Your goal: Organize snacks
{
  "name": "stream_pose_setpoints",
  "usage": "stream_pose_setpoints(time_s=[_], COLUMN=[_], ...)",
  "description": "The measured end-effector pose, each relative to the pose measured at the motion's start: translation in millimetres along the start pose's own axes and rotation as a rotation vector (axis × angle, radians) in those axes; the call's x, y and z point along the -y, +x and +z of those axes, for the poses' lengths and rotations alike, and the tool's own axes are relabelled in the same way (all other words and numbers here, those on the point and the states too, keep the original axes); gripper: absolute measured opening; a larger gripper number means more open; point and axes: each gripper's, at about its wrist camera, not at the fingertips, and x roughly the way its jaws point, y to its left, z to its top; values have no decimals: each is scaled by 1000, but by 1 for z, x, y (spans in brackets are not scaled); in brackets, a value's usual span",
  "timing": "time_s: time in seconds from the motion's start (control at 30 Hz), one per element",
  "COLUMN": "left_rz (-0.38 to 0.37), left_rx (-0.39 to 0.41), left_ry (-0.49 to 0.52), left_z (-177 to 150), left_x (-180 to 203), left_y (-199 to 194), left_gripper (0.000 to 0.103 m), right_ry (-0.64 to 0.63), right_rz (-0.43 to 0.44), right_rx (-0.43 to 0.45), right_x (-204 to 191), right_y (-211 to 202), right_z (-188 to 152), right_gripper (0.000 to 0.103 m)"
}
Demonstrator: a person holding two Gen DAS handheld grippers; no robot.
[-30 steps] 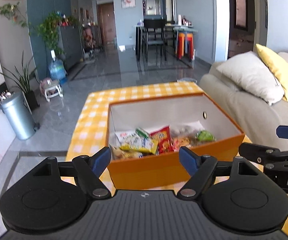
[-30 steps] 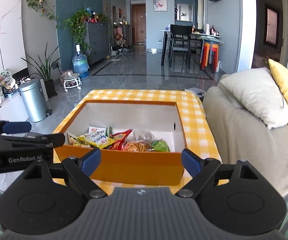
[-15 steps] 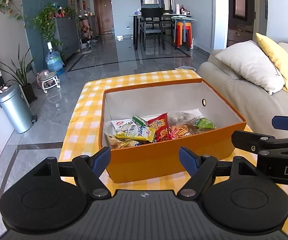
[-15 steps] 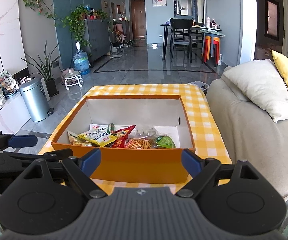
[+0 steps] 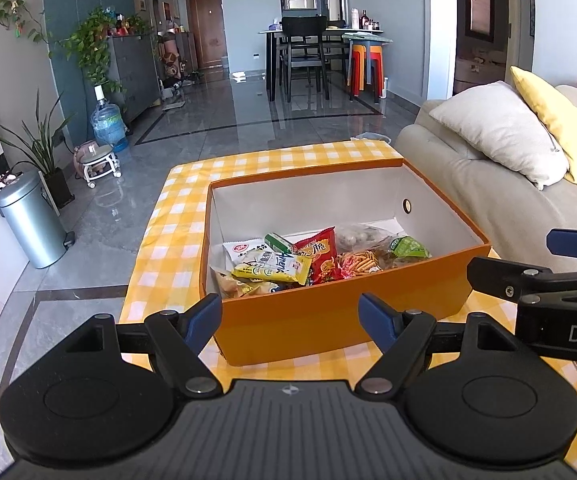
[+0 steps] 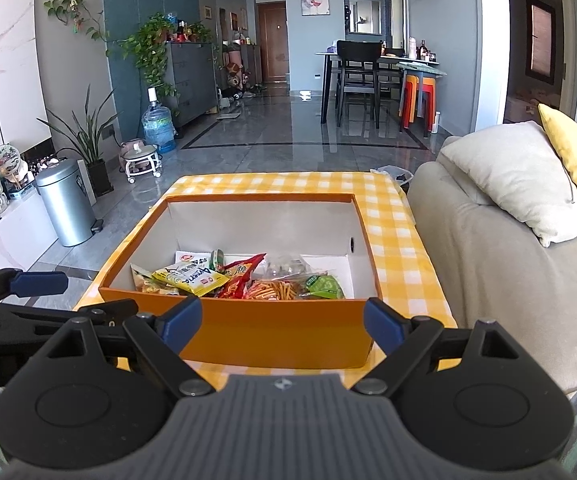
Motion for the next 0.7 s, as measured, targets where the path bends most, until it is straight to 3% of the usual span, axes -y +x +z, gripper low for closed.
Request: stream_pose_setpoints(time_s=[0.7], left_rz=[-4], left_rx=[-9], left_ry=[-22], left_z=[1], left_x=[-4], left_y=[-2], left_gripper=[91], right_ry=[-4], right_rz=[-8], right_rx=[-25], right_x=[-1], right_y=[3], right_z=[-3], right_gripper=[86])
